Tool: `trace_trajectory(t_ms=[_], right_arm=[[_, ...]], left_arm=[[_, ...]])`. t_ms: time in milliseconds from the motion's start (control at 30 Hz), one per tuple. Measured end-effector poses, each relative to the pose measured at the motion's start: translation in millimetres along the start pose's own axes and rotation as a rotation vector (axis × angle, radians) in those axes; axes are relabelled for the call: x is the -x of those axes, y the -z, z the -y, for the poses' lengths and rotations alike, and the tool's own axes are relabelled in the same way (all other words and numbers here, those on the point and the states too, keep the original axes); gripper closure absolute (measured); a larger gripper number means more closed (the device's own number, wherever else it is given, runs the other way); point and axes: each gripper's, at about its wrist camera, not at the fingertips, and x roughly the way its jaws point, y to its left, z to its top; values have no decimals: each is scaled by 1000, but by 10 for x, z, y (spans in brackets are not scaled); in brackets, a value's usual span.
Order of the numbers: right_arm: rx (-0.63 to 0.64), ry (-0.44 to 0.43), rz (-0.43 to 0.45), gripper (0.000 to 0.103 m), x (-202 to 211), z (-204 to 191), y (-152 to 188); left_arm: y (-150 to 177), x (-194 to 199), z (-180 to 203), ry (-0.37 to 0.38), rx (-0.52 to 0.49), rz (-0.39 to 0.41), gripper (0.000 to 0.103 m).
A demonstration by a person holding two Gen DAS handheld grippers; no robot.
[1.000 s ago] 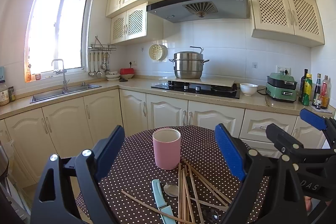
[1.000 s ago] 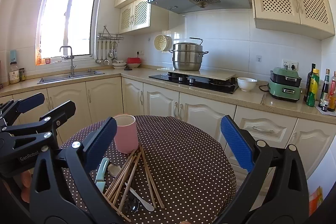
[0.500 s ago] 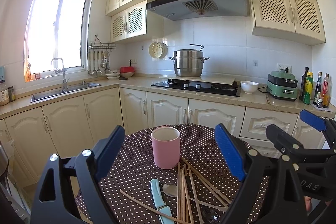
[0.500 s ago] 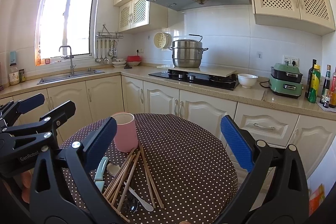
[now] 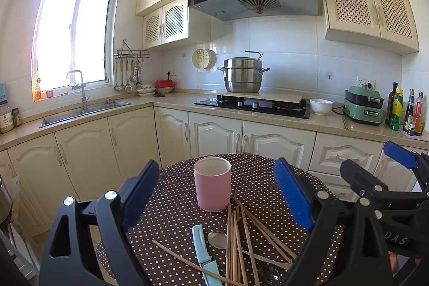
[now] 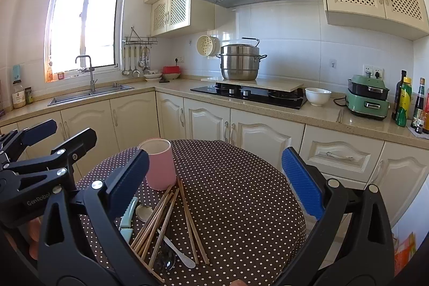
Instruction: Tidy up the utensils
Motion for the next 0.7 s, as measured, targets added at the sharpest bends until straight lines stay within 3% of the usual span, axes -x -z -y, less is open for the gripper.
trace_trajectory(t_ms=[700], right_arm=[[2,-37,-91,6,-336,-9,157]], left_arm=[[145,-279,-16,-62,-10,-98,17]])
